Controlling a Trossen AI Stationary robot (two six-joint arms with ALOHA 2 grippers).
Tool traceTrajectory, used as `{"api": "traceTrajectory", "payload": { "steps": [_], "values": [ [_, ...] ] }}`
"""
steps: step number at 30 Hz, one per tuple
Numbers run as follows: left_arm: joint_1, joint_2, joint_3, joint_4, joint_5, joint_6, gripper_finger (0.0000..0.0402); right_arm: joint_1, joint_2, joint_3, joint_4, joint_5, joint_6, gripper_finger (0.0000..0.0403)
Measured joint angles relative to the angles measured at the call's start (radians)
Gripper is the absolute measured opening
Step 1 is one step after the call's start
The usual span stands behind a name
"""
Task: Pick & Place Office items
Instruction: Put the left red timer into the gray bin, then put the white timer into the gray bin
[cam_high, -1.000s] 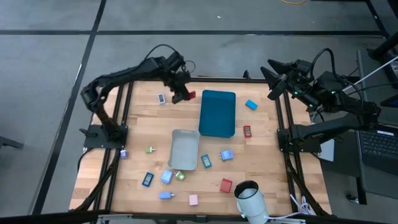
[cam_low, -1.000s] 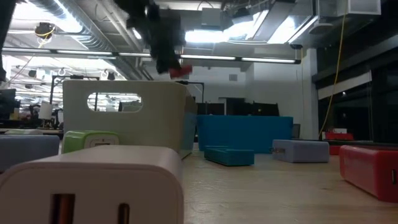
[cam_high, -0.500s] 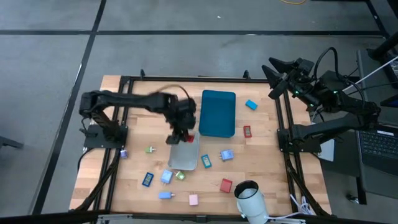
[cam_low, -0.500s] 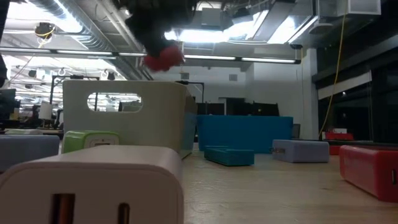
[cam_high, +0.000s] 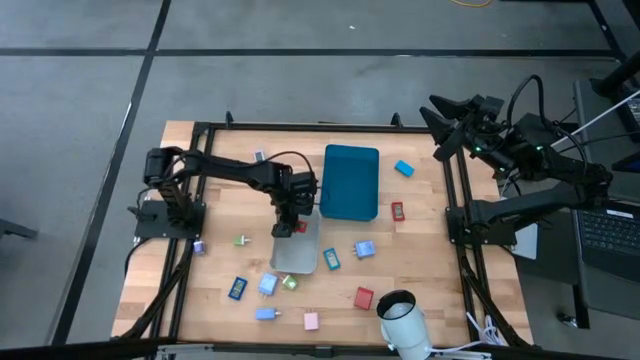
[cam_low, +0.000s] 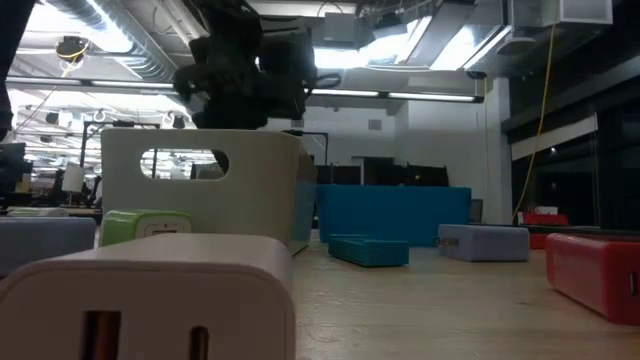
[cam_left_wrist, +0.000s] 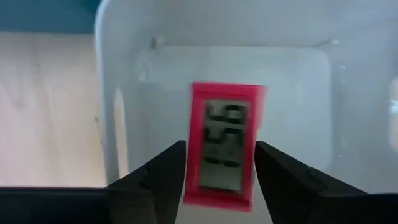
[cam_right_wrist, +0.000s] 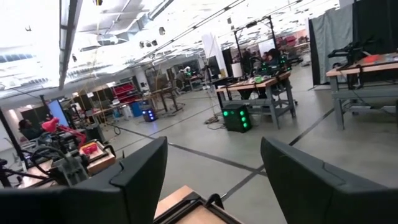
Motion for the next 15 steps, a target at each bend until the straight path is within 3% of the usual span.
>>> {"api": "traceTrajectory", "payload": {
  "steps": [8,12,15],
  "values": [
    [0.034,-0.014,0.010,-0.005,-0.014,-0.072,0.0191,0.000,0.000,0.000,0.001,-0.002,-0.023,0.0265],
    [0.054,-0.023,0.087,-0.085,-0.029,-0.058,0.0193,0.000,0.000,0.000,0.007,-0.002,-0.023,0.0265],
    [0.078,-0.055,0.174,-0.140,-0.115,-0.030,0.0193,0.000,0.000,0.000,0.019,-0.002,-0.029,0.0265]
  ]
}}
